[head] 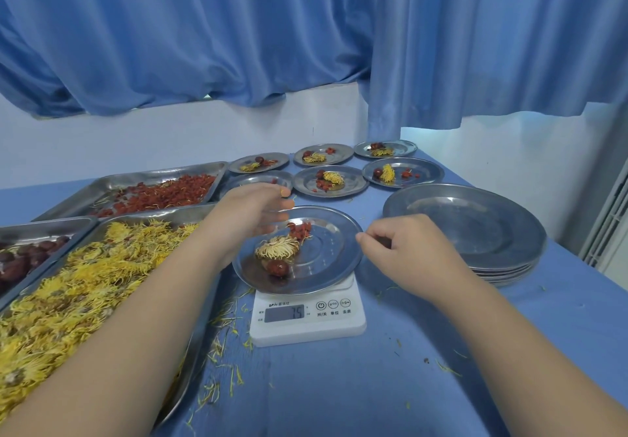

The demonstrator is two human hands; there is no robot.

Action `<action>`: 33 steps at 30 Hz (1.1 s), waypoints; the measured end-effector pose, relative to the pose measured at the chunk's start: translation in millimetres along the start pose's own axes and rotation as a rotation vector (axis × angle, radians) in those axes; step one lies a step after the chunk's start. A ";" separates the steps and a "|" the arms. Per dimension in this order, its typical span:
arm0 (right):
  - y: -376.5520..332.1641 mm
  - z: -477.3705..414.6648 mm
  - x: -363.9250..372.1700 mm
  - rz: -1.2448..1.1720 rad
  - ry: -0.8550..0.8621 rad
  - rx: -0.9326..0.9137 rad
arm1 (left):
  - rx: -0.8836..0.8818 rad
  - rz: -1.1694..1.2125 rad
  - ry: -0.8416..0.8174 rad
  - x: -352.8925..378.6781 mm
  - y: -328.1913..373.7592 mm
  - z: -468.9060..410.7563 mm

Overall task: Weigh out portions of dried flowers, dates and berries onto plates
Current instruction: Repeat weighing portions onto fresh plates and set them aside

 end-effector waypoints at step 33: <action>28.9 -6.7 43.8 -0.985 0.085 0.417 | 0.004 0.191 0.038 -44.2 15.3 31.9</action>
Point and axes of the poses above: each hand's wrist, its own z-axis away from the middle knuckle, its own x-axis out of the palm, y = z × x, the point moved 10 cm from there along -z, towards the middle knuckle, and after that the axes turned 7 degrees about -y, right-handed, at the moved point
